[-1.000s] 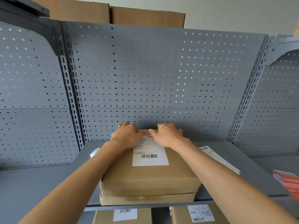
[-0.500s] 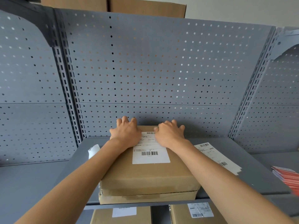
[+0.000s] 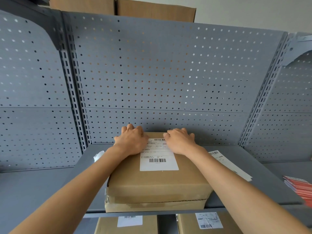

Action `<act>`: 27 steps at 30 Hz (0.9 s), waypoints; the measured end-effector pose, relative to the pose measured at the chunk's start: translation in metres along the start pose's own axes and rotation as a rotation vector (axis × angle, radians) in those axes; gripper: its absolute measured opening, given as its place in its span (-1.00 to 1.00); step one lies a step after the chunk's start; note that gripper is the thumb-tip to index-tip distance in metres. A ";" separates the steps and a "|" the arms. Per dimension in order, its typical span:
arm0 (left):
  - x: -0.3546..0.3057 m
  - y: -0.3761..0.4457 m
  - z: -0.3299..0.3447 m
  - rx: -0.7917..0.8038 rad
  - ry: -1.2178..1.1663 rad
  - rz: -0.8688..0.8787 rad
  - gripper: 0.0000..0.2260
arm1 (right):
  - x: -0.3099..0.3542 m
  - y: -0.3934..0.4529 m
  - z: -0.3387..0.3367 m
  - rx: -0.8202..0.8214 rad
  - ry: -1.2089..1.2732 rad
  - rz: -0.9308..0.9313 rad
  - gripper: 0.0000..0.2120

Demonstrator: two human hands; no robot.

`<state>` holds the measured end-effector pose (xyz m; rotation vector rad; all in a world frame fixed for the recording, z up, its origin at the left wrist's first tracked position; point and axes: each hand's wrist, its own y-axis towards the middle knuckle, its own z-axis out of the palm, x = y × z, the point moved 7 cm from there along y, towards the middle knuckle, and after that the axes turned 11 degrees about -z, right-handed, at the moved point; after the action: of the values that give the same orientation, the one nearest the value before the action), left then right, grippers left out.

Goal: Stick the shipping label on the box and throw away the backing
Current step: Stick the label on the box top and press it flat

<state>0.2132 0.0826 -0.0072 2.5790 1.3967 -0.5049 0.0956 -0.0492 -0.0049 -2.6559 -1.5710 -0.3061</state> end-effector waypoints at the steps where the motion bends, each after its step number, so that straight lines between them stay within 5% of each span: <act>1: 0.001 -0.002 0.001 0.027 0.010 -0.009 -0.56 | -0.002 -0.002 0.000 0.012 0.021 0.016 -0.50; 5: 0.000 -0.015 0.006 0.030 0.091 -0.041 -0.35 | -0.003 -0.010 0.009 0.057 0.043 0.064 -0.19; 10: -0.001 -0.019 0.010 -0.013 0.114 -0.039 -0.37 | 0.000 -0.010 0.015 0.050 -0.013 0.066 -0.13; 27: 0.002 -0.017 0.008 0.040 0.103 0.007 -0.61 | -0.007 -0.014 0.014 0.147 0.011 -0.002 -0.40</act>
<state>0.1985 0.0911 -0.0154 2.6759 1.4225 -0.4092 0.0821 -0.0459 -0.0213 -2.5376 -1.5292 -0.1965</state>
